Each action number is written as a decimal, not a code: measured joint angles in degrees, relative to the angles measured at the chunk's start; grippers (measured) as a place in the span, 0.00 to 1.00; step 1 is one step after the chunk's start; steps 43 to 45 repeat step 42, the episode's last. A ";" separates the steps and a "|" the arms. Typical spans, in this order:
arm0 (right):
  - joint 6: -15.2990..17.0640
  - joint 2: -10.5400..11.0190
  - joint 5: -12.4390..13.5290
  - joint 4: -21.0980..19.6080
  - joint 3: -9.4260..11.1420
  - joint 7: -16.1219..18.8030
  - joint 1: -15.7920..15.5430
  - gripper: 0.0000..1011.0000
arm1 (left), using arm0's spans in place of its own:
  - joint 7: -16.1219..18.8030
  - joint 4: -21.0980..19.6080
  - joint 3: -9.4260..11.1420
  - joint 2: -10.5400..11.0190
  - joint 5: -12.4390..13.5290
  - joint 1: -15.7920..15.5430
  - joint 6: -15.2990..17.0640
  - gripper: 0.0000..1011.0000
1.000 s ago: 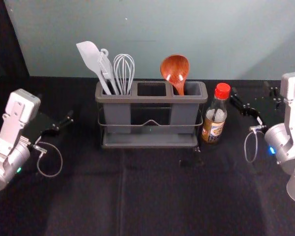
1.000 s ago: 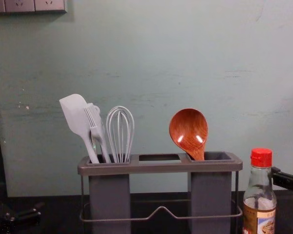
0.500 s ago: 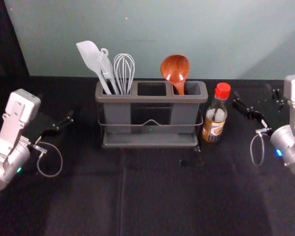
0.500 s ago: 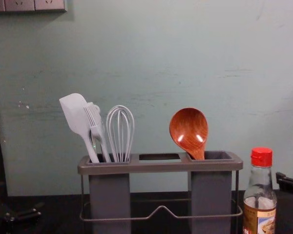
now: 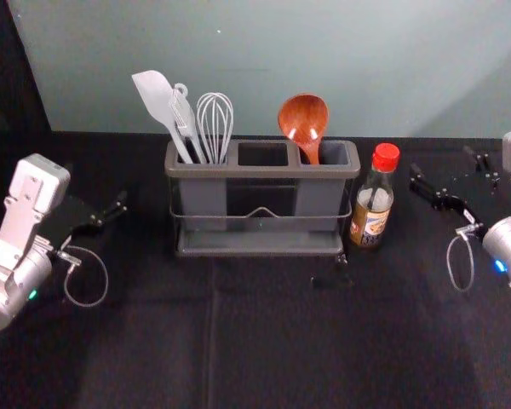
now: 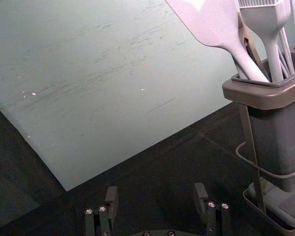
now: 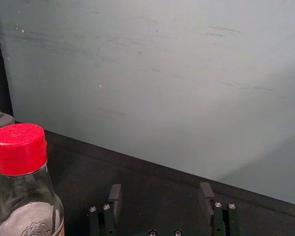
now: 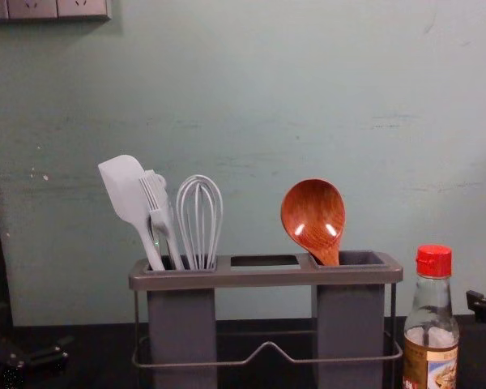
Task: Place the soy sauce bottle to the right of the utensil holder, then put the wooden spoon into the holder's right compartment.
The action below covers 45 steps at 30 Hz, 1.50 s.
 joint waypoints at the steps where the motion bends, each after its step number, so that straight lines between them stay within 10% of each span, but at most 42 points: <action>1: 0.00 -0.03 -0.01 0.00 0.01 0.00 0.00 0.99 | 0.00 0.00 0.00 0.00 0.00 0.00 0.00 0.99; 45: 0.00 -0.43 -0.13 0.05 0.23 -0.34 0.04 0.99 | 0.00 0.00 0.00 0.00 0.00 0.00 0.00 0.99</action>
